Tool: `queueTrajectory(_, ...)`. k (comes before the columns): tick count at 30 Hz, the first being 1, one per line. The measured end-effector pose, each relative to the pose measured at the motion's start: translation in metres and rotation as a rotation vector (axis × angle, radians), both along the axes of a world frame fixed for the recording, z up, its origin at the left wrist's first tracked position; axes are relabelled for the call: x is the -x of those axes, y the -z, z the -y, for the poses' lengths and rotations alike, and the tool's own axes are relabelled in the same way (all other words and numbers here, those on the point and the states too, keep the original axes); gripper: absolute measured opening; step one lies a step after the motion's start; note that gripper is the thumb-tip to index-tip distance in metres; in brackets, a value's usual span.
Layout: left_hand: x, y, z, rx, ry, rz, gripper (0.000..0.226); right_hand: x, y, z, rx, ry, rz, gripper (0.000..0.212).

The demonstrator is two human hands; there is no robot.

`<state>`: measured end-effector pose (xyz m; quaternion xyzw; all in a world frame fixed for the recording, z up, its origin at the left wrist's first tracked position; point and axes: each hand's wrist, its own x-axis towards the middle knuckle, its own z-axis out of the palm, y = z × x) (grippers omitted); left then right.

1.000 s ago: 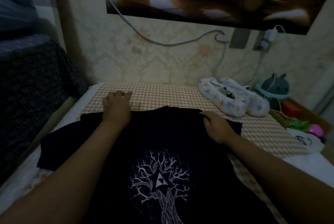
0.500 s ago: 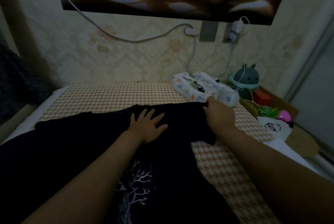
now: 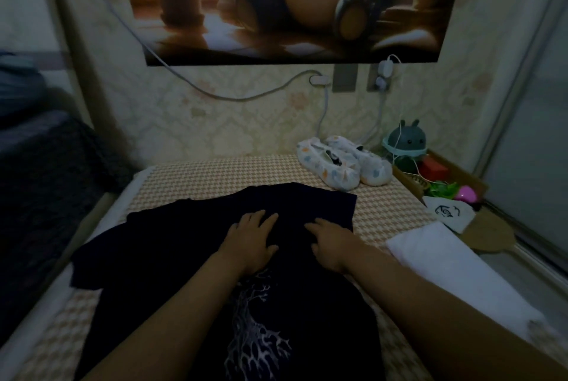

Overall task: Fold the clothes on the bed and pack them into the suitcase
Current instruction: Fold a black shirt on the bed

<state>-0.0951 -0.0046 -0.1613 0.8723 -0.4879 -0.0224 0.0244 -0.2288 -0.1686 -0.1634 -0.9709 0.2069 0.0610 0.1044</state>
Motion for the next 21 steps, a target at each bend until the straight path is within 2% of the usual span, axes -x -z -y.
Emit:
queueTrajectory(2,0.02,-0.011,-0.025,0.031,0.041,-0.015,0.063,0.022,-0.007,-0.018,-0.02,0.079,0.027,0.058)
queueTrajectory(4,0.042,-0.024,-0.048,0.03,0.073,-0.09,0.044,0.045,-0.015,-0.036,0.019,0.182,0.063,0.052)
queueTrajectory(6,0.067,-0.033,-0.068,-0.037,0.095,-0.171,0.027,0.071,-0.018,-0.055,-0.037,0.27,0.035,0.053)
queueTrajectory(8,0.094,-0.042,-0.086,-0.113,0.118,-0.256,0.035,0.095,-0.021,-0.073,-0.164,0.329,-0.02,0.049)
queueTrajectory(9,0.108,-0.045,-0.096,-0.138,0.118,-0.328,0.042,0.105,-0.02,-0.079,-0.236,0.324,0.004,0.04)
queueTrajectory(11,0.136,-0.047,-0.112,-0.201,0.13,-0.436,0.056,0.122,-0.024,-0.092,-0.412,0.285,0.172,0.018)
queueTrajectory(13,0.159,-0.044,-0.126,-0.29,0.189,-0.392,0.064,0.132,-0.034,-0.104,-0.63,0.265,0.378,0.013)
queueTrajectory(15,0.174,-0.035,-0.137,-0.312,0.247,-0.288,0.06,0.139,-0.046,-0.112,-0.75,0.248,0.512,0.018)
queueTrajectory(16,0.179,-0.031,-0.14,-0.286,0.269,-0.273,0.05,0.142,-0.049,-0.114,-0.725,0.237,0.543,0.015)
queueTrajectory(17,0.184,-0.028,-0.143,-0.252,0.288,-0.287,0.036,0.147,-0.049,-0.112,-0.635,0.24,0.532,0.01)
queueTrajectory(18,0.187,-0.026,-0.145,-0.228,0.302,-0.311,0.023,0.151,-0.048,-0.106,-0.483,0.267,0.475,0.017)
queueTrajectory(20,0.194,-0.026,-0.153,-0.213,0.295,-0.358,0.008,0.163,-0.043,-0.095,-0.136,0.347,0.209,0.026)
queueTrajectory(21,0.197,-0.026,-0.157,-0.211,0.295,-0.361,0.008,0.169,-0.041,-0.092,-0.051,0.388,0.108,0.044)
